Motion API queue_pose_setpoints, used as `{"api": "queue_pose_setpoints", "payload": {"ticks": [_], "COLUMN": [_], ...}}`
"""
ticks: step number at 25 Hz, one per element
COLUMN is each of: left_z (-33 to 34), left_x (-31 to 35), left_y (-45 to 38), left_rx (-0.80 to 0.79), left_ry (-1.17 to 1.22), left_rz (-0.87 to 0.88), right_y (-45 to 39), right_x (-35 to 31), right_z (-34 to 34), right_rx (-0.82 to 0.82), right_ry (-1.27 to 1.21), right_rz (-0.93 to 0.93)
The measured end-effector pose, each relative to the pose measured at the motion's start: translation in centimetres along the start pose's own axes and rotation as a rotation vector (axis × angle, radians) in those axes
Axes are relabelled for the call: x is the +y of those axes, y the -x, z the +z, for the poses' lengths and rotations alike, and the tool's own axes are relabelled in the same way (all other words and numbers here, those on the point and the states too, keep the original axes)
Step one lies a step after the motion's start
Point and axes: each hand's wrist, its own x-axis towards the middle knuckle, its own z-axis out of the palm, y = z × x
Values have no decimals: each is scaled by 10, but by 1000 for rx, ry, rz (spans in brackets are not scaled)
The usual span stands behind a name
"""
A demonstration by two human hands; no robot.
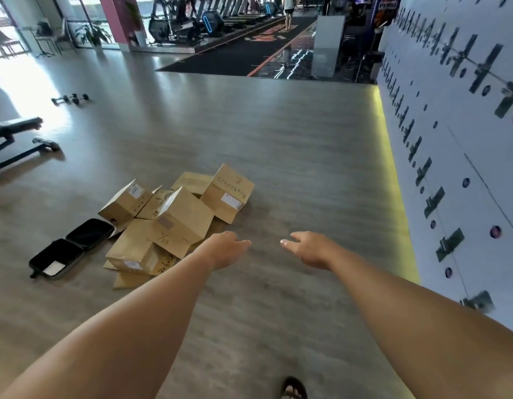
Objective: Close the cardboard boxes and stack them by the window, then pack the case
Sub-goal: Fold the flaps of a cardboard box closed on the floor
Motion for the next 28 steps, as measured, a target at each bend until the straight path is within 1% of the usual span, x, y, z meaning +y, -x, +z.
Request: {"api": "queue_pose_setpoints", "payload": {"ticks": [4,7,9,12,15,18,22,26,28], "left_z": [-48,-76,-92,-118,-146,-176,-207,-230,-241], "left_x": [45,68,76,85,91,100,112,120,122], "left_y": [-105,-181,-233,-331,-419,-497,-591,-673,-713], "left_rx": [46,49,44,53,27,54,83,100,147], "left_ry": [52,20,-10,17,48,132,138,146,171], "left_rz": [5,-10,-24,-47,-53,-136,-201,-290,-365], "right_y": [-112,-195,-247,-345,-429,-504,-614,-722,-779], "right_x": [-2,-6,-9,-15,-25,-35,-45,-60,-70], "right_z": [-73,-113,-133,-167,-204,-242,-284,-312,-326], "right_rx": [-11,-27,-35,-56,-74,-101,-164,-226,-295], "right_ry": [13,25,28,44,53,76,90,93,115], "right_rz": [-12,-43,-49,-62,-76,-85,-116,-177,-243]}}
